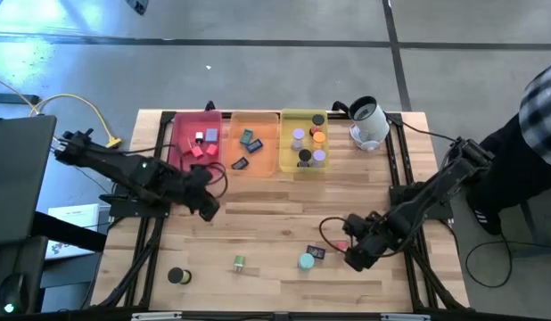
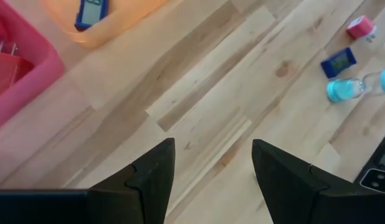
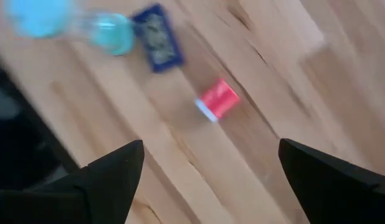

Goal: Pick & Place Office items
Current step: Put the pink white charger adapter into the red bin

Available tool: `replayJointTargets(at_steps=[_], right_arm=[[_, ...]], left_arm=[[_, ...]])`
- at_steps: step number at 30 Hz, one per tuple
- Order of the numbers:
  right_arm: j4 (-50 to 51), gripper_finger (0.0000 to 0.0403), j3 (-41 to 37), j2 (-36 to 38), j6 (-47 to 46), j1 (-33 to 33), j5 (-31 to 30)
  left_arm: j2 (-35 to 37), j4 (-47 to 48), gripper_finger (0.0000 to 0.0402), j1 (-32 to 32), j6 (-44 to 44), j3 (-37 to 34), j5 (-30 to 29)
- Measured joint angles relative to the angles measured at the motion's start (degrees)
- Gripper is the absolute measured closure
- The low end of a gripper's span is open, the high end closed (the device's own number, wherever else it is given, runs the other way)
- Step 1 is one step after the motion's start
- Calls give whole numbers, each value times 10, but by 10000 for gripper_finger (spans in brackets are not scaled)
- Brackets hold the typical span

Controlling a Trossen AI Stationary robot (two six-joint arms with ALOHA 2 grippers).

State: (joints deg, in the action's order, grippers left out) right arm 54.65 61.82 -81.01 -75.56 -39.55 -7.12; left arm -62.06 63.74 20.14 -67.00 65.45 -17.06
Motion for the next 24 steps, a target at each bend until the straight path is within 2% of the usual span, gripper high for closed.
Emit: replayJointTargets(at_steps=[6, 10, 17, 24], right_arm=[[-15, 42, -50, 0, -170, 3, 66], [-35, 42, -68, 0, -232, 3, 73], [-66, 42, -77, 0, -293, 22, 40], [-101, 42, -85, -20, -268, 59, 41]], left_arm=[[-42, 0, 195, 42, -38, 0, -18], [-70, 0, 195, 50, -40, 0, -18], [-90, -17, 195, 50, -30, 0, -18], [-87, -25, 195, 50, 21, 0, -18]])
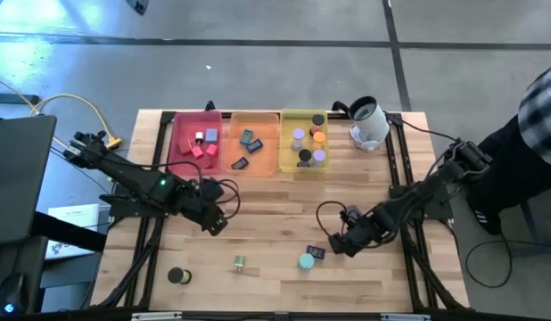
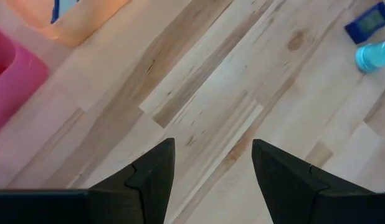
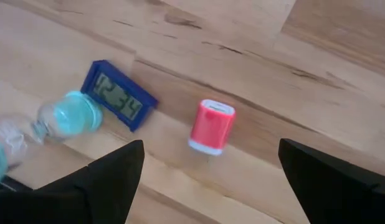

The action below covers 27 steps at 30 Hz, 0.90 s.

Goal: Pick & Place Office items
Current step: Put the pink white charger adapter into the red bin

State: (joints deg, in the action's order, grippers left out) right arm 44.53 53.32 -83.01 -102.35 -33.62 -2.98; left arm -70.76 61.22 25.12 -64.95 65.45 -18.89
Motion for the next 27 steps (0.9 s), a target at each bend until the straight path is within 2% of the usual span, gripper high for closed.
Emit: replayJointTargets(at_steps=[9, 17, 21, 27], right_arm=[[-21, 42, 0, -65, -16, 14, 70], [-63, 45, 0, -117, -57, 14, 81], [-62, 61, 0, -136, -61, 18, 99], [-62, 97, 0, -153, -60, 18, 118]], left_arm=[[0, 0, 195, -21, 107, 0, -7], [0, 0, 195, -60, 224, 0, 11], [0, 0, 195, -78, 260, 0, 36], [0, 0, 195, -92, 289, 0, 38]])
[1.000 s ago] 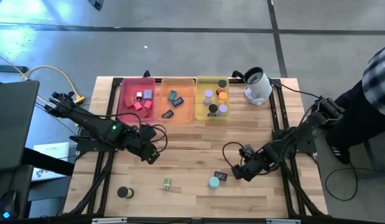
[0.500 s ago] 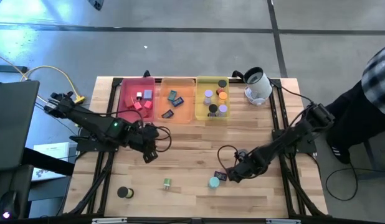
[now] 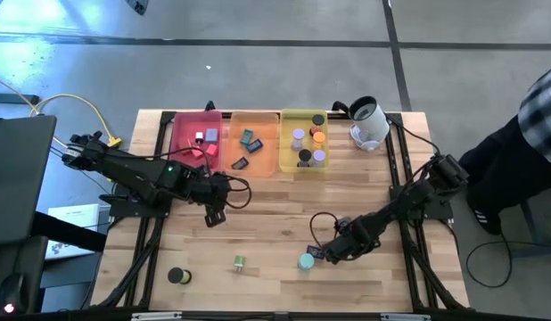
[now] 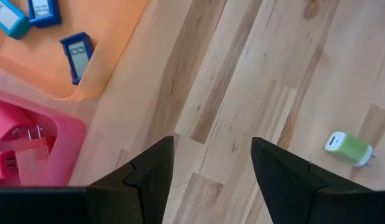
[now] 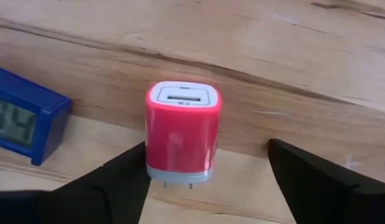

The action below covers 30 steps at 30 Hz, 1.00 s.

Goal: Pick & Place Office items
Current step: Put the pink white charger adapter into the red bin

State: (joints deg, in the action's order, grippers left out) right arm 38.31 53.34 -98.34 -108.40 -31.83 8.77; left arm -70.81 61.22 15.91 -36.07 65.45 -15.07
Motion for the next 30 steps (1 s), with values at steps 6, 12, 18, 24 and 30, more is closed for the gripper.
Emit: replayJointTargets(at_steps=[6, 12, 18, 24, 30], right_arm=[[5, 126, 1, -2, 1, 4, -18], [9, 140, 1, -2, 34, 8, -23], [8, 140, 1, -2, 53, 8, -52], [8, 140, 1, -2, 64, 8, -69], [8, 157, 1, -2, 69, 8, -62]], left_arm=[[0, 1, 195, -2, 5, 0, 0], [0, 1, 195, -1, 8, 0, 0], [0, 1, 195, -2, 18, 0, 1], [0, 1, 195, -2, 18, 0, 1], [0, 0, 195, -2, 18, 0, 1]])
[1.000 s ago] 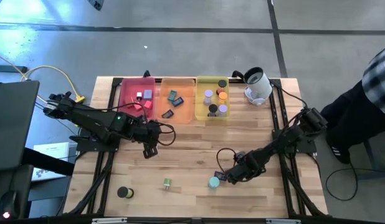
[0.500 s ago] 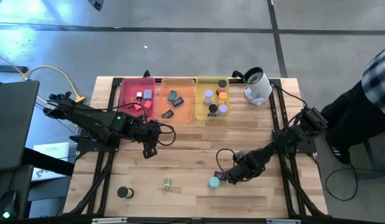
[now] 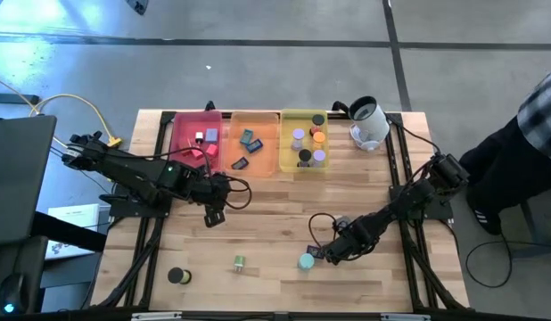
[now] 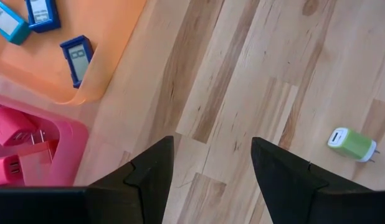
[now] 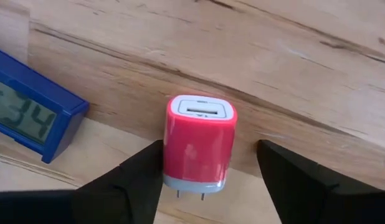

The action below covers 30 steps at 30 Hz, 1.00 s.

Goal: Pick & Place Office items
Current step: Put the pink white charger adapter into the red bin

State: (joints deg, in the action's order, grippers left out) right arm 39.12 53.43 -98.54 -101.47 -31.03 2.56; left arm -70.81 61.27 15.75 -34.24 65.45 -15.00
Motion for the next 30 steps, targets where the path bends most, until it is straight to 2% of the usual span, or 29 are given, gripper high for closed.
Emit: replayJointTargets(at_steps=[5, 12, 21, 26, 30], right_arm=[[2, 194, 0, 0, 1, 0, -6], [2, 278, 0, 0, 32, 0, -9], [1, 281, 5, 0, 57, 0, -12], [5, 281, 30, 32, 70, 2, -63], [46, 281, 64, 74, 74, 6, -115]], left_arm=[[0, 0, 195, 0, 0, 0, 0], [0, -1, 195, 0, 0, 0, 0], [0, -1, 195, 0, -1, 0, 0], [0, -10, 195, 0, -1, 0, 0], [0, -44, 195, 0, 0, 0, -2]])
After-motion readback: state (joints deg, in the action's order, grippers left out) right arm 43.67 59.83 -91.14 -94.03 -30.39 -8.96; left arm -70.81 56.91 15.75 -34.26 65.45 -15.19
